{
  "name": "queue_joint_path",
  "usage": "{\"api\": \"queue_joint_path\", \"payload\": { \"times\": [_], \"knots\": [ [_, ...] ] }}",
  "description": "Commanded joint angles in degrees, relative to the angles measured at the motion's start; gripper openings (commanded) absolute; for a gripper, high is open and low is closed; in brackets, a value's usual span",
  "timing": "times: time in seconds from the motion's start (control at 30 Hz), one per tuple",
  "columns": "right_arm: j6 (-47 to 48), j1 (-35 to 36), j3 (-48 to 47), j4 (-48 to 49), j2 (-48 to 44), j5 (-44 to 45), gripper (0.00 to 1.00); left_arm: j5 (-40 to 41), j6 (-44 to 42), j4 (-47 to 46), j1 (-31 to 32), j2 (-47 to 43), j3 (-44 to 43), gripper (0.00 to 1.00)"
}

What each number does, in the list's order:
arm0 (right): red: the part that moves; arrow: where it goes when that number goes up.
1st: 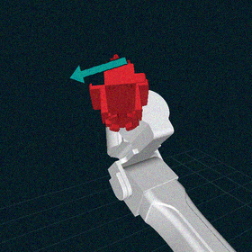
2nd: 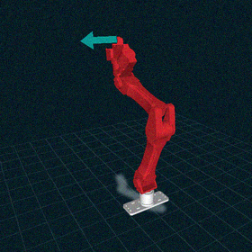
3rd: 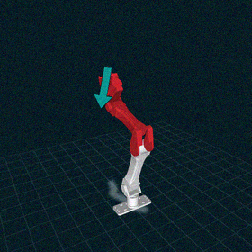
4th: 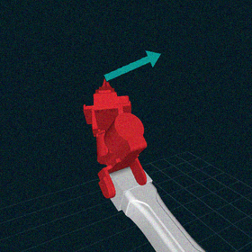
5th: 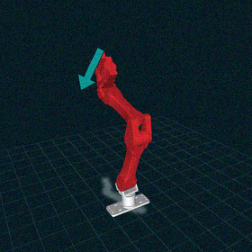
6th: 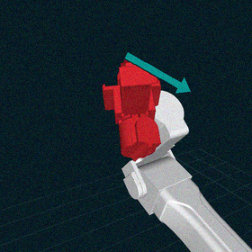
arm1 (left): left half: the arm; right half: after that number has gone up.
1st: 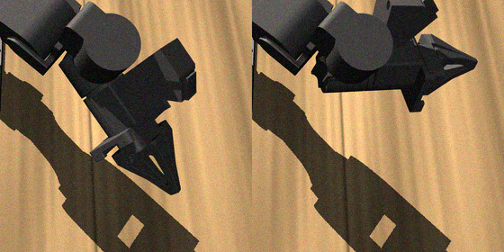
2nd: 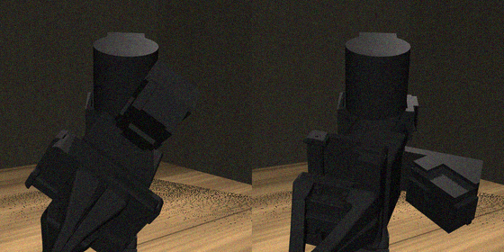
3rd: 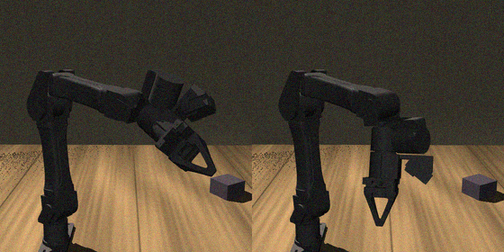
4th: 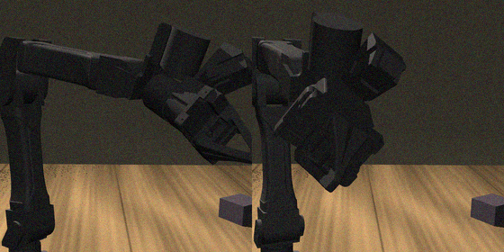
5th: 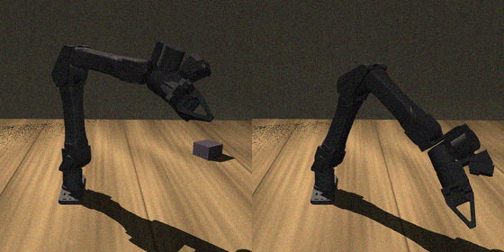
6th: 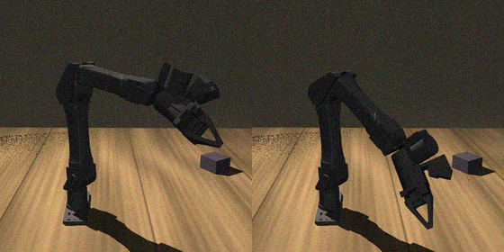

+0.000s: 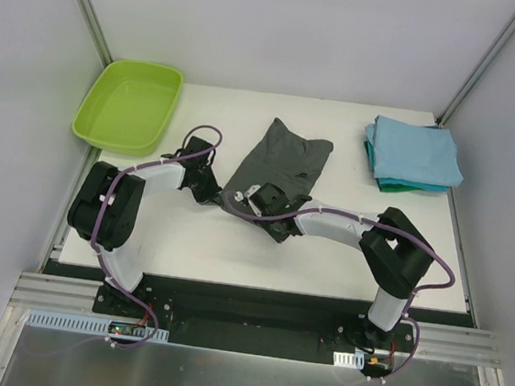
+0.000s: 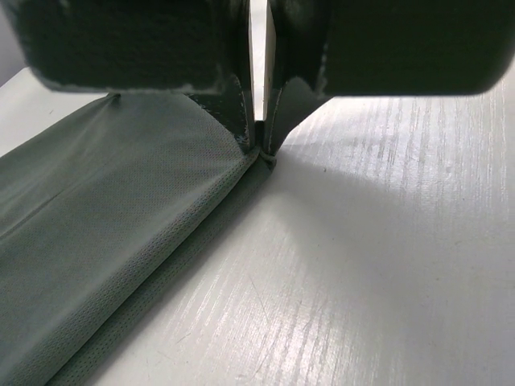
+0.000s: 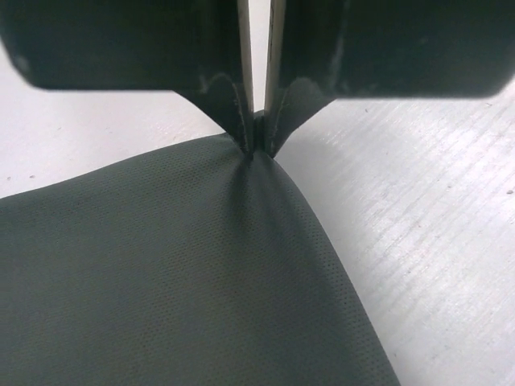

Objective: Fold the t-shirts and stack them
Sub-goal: Grab one side of the 2/3 rectangular tshirt with both arms, then fold the long partially folded tshirt into a neat square

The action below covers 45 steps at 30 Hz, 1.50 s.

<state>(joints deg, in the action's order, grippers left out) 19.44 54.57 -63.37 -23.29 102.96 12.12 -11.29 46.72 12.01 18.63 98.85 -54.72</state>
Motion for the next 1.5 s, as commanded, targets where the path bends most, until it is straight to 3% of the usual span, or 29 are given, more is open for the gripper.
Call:
{"api": "queue_joint_path", "payload": {
  "times": [0.0,0.07,0.2,0.37,0.6,0.73,0.87,1.07,1.47],
  "knots": [
    [-1.16,-0.43,1.41,-5.45,1.46,-4.11,0.07,4.61,-1.28,3.28,-0.97,-2.43,0.23,0.0],
    [-1.16,-0.34,1.94,-5.54,-0.47,-8.05,0.0,5.83,-1.37,3.63,-0.97,-3.83,0.58,0.0],
    [-2.91,0.1,2.73,-4.05,-5.56,-23.77,0.0,9.43,-1.72,5.56,-1.05,-9.8,3.47,0.0],
    [-7.3,3.44,1.68,-1.24,-11.89,-40.3,0.0,15.49,-1.63,11.26,-1.32,-23.76,8.74,0.0],
    [-22.23,5.02,3.96,16.67,-16.38,-62.46,0.0,23.51,-3.64,20.07,-1.41,-44.42,10.95,0.0],
    [-25.15,5.02,4.14,20.12,-17.61,-63.8,0.0,22.37,-8.65,21.3,-1.41,-49.88,6.66,0.0],
    [-26.38,4.5,5.27,20.3,-19.54,-61.17,0.01,19.65,-9.45,21.39,-1.41,-49.11,2.69,0.0],
    [-29.01,-0.24,11.42,20.04,-25.08,-56.6,0.0,12.09,-9.72,20.16,-0.97,-39.89,-3.54,0.0],
    [-32.1,-13.78,23.91,17.05,-35.1,-50.36,0.01,9.88,-9.63,13.39,7.03,-19.24,-14.09,0.0]
  ]
}}
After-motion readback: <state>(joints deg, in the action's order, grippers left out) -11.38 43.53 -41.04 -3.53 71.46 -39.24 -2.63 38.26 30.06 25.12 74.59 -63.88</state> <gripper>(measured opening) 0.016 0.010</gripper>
